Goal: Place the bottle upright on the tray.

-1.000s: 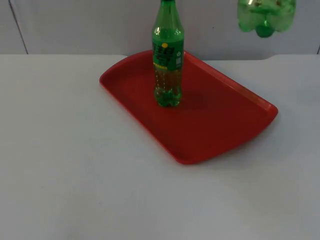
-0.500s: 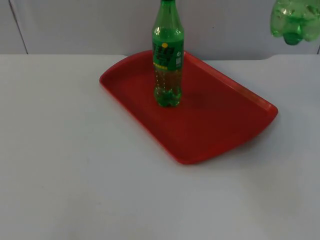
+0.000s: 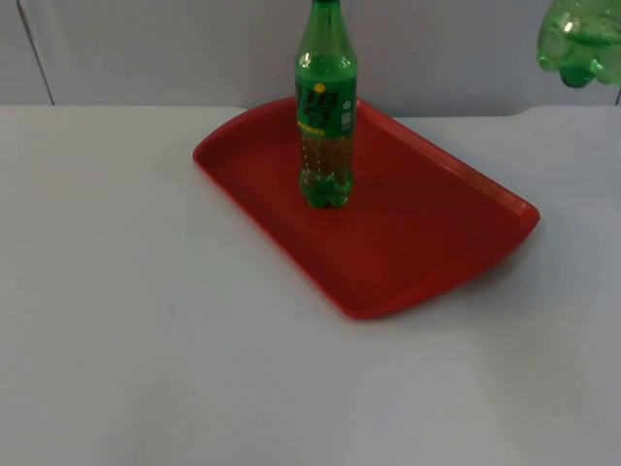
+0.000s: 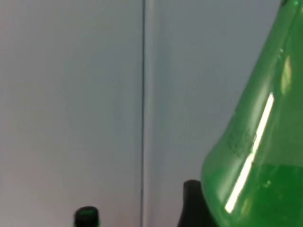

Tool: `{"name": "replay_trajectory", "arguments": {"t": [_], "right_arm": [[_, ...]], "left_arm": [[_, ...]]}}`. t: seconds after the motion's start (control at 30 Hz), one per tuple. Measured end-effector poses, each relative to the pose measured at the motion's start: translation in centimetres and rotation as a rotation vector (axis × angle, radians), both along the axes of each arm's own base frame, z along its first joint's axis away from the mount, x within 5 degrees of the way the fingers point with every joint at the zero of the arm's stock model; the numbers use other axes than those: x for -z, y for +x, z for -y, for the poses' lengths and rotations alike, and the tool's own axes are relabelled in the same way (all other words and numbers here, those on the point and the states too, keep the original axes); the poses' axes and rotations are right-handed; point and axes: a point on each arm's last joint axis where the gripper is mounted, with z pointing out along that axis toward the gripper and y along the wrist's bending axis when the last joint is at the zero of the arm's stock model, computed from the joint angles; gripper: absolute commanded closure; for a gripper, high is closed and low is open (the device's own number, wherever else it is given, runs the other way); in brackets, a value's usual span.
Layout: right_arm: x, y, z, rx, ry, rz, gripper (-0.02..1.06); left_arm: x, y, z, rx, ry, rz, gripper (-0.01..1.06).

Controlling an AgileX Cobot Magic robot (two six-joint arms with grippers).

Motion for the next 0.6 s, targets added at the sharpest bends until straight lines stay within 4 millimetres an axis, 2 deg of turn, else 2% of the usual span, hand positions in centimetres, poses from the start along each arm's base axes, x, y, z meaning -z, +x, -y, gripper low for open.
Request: {"name": "replay_trajectory", "arguments": {"t": [0.1,0.13,0.27,0.3,0.43,0.47,0.6], "right_arm": [[1.8,1.4,-0.4,-0.01,-0.041,-0.007,1.05],[1.8,1.4,-0.4,-0.01,-0.041,-0.007,1.05],[4.7,3.5,-1.2,-0.055,-0.026,0.025,1.05],[4.7,3.5,-1.2,-0.055,-0.026,0.025,1.05],[8.0,5.5,-1.0,-0.078,-0.014,0.051,1.05],[8.0,5.5,-1.0,-0.078,-0.014,0.051,1.05],[11.1,6.6,-0.9,-0.096,-0.026,0.037,1.05]], "left_arm": [[0.0,0.0,0.0,0.0,0.0,0.0,0.0],[0.0,0.0,0.0,0.0,0.0,0.0,0.0],[0.0,0.0,0.0,0.0,0.0,0.0,0.0],[0.0,0.0,0.0,0.0,0.0,0.0,0.0],[0.0,0.0,0.0,0.0,0.0,0.0,0.0],[0.0,0.0,0.0,0.0,0.0,0.0,0.0],[0.0,0.0,0.0,0.0,0.0,0.0,0.0]]}}
